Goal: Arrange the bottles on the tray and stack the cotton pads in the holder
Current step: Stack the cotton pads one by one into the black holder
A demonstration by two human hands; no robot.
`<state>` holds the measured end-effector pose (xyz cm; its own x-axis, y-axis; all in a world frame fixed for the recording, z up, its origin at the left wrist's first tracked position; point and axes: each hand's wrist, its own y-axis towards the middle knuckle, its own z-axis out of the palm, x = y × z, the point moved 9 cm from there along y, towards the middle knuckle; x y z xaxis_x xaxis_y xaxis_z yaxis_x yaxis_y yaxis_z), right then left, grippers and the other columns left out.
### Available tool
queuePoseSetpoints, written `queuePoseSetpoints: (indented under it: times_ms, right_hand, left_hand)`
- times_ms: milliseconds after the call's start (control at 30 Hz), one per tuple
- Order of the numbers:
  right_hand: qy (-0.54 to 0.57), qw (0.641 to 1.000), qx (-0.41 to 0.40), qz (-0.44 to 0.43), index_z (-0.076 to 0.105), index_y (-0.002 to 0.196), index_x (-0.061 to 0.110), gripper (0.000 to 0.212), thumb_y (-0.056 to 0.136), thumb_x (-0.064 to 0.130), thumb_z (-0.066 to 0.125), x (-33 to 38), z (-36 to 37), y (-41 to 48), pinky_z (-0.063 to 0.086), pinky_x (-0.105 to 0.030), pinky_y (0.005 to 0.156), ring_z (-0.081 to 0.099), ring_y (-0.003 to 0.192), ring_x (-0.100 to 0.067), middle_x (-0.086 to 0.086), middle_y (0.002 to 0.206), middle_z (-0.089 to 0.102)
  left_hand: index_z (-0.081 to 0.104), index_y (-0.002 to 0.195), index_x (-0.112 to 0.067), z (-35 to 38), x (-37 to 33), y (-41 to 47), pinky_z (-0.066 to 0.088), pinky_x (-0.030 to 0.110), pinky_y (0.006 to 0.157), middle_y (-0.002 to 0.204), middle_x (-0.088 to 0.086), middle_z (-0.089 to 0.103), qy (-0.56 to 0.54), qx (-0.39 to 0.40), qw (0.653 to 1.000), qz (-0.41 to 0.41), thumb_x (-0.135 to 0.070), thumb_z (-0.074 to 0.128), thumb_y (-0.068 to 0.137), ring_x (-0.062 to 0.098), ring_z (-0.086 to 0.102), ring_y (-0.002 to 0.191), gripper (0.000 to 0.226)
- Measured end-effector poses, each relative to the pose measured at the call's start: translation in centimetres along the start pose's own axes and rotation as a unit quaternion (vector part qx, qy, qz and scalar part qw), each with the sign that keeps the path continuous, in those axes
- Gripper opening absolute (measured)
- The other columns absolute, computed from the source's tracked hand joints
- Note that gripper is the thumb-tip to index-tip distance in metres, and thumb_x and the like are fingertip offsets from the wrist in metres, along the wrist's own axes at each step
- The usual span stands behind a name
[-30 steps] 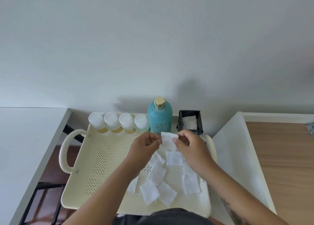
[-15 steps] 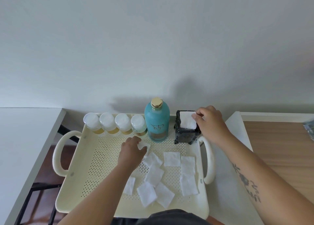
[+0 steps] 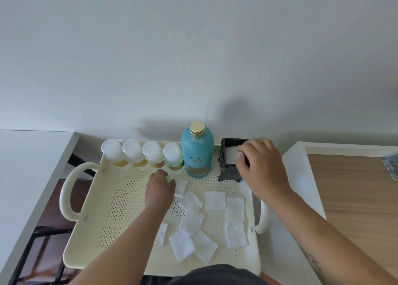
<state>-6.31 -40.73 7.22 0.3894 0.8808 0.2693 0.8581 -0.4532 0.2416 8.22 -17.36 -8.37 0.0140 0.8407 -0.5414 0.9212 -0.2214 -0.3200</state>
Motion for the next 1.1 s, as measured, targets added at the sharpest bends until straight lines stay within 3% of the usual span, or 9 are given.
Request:
queuePoseSetpoints:
  times_ms: [167, 267, 400, 500, 600, 733, 933, 1000, 1100]
  right_hand:
    - [-0.065, 0.994, 0.093, -0.011, 0.073, 0.096, 0.017, 0.053, 0.097, 0.05, 0.031, -0.1, 2.8, -0.8, 0.026, -0.048, 0.113, 0.04, 0.134, -0.031, 0.004, 0.11, 0.069]
    - [-0.087, 0.989, 0.121, -0.006, 0.071, 0.101, 0.02, 0.074, 0.095, 0.062, 0.011, -0.3, 3.8, -0.8, 0.015, -0.048, 0.118, 0.032, 0.14, -0.027, 0.006, 0.112, 0.068]
    - [-0.097, 0.988, 0.12, -0.007, 0.072, 0.101, 0.02, 0.08, 0.094, 0.066, 0.007, -0.2, 4.1, -0.8, 0.014, -0.049, 0.119, 0.033, 0.139, -0.027, 0.005, 0.111, 0.069]
    - [-0.098, 0.988, 0.123, -0.006, 0.071, 0.098, 0.02, 0.079, 0.093, 0.067, 0.008, -0.2, 4.2, -0.8, 0.016, -0.051, 0.118, 0.035, 0.136, -0.028, 0.004, 0.11, 0.069]
    - [-0.095, 0.987, 0.126, -0.005, 0.071, 0.098, 0.019, 0.078, 0.093, 0.067, 0.01, -0.2, 4.3, -0.9, 0.018, -0.052, 0.117, 0.037, 0.135, -0.029, 0.004, 0.111, 0.069]
    - [-0.086, 0.99, 0.11, -0.013, 0.07, 0.097, 0.02, 0.068, 0.094, 0.064, 0.017, -0.1, 3.8, -1.0, 0.02, -0.05, 0.116, 0.04, 0.132, -0.028, 0.005, 0.106, 0.069]
    - [0.029, 0.992, -0.102, -0.064, 0.069, 0.093, 0.021, 0.022, 0.092, 0.037, 0.054, 2.5, -0.8, -3.6, 0.035, -0.036, 0.086, 0.055, 0.107, -0.023, 0.008, 0.095, 0.066]
    - [0.111, 0.989, -0.091, -0.044, 0.067, 0.096, 0.021, 0.017, 0.091, 0.035, 0.058, 3.1, -0.7, -5.2, 0.038, -0.027, 0.081, 0.053, 0.094, -0.015, 0.009, 0.094, 0.063]
    - [0.308, 0.946, -0.005, 0.098, 0.063, 0.098, 0.034, 0.01, 0.089, 0.039, 0.062, 2.9, 1.0, -7.0, 0.043, -0.011, 0.071, 0.056, 0.084, -0.004, 0.021, 0.092, 0.061]
  left_hand:
    - [0.057, 0.119, -0.008, 0.2, 0.4, 0.2, 0.054, 0.045, 0.084, 0.112, 0.013, 0.062, -0.021, 0.018, 0.999, -0.026, -0.015, 0.057, 0.091, 0.03, 0.059, 0.098, 0.029]
    - [0.06, 0.115, -0.007, 0.1, 0.3, 0.0, 0.053, 0.04, 0.081, 0.109, 0.012, 0.062, -0.025, 0.016, 0.999, -0.021, -0.012, 0.055, 0.089, 0.028, 0.059, 0.095, 0.027]
    - [0.06, 0.099, -0.012, -0.5, 0.2, -0.7, 0.051, 0.036, 0.072, 0.096, 0.005, 0.061, -0.07, 0.014, 0.997, -0.009, -0.013, 0.058, 0.087, 0.024, 0.058, 0.087, 0.013]
    - [0.059, 0.087, -0.021, -1.1, 0.0, -1.7, 0.045, 0.024, 0.054, 0.091, -0.005, 0.063, -0.133, 0.029, 0.991, -0.001, -0.02, 0.062, 0.089, 0.015, 0.057, 0.073, 0.004]
    - [0.06, 0.086, -0.026, -2.0, -0.6, -2.8, 0.041, 0.02, 0.051, 0.089, -0.006, 0.066, -0.179, 0.033, 0.983, 0.015, -0.023, 0.065, 0.089, 0.011, 0.057, 0.066, 0.006]
    - [0.065, 0.096, -0.033, -3.3, -1.7, -4.5, 0.048, 0.019, 0.058, 0.091, -0.005, 0.07, -0.243, 0.059, 0.968, 0.035, -0.019, 0.066, 0.09, 0.014, 0.065, 0.075, 0.015]
    - [0.07, 0.088, -0.024, -3.5, -3.7, -6.7, 0.055, 0.034, 0.073, 0.082, 0.001, 0.075, -0.349, 0.108, 0.93, 0.033, -0.016, 0.069, 0.089, 0.017, 0.067, 0.073, 0.008]
    - [0.066, 0.09, -0.012, -3.0, -4.5, -7.3, 0.056, 0.035, 0.074, 0.081, 0.007, 0.073, -0.405, 0.136, 0.904, 0.024, -0.01, 0.067, 0.09, 0.018, 0.066, 0.072, 0.002]
    - [0.062, 0.087, -0.009, -1.7, -5.8, -8.2, 0.054, 0.033, 0.075, 0.083, 0.01, 0.066, -0.499, 0.193, 0.844, -0.007, -0.004, 0.063, 0.092, 0.02, 0.063, 0.074, 0.007]
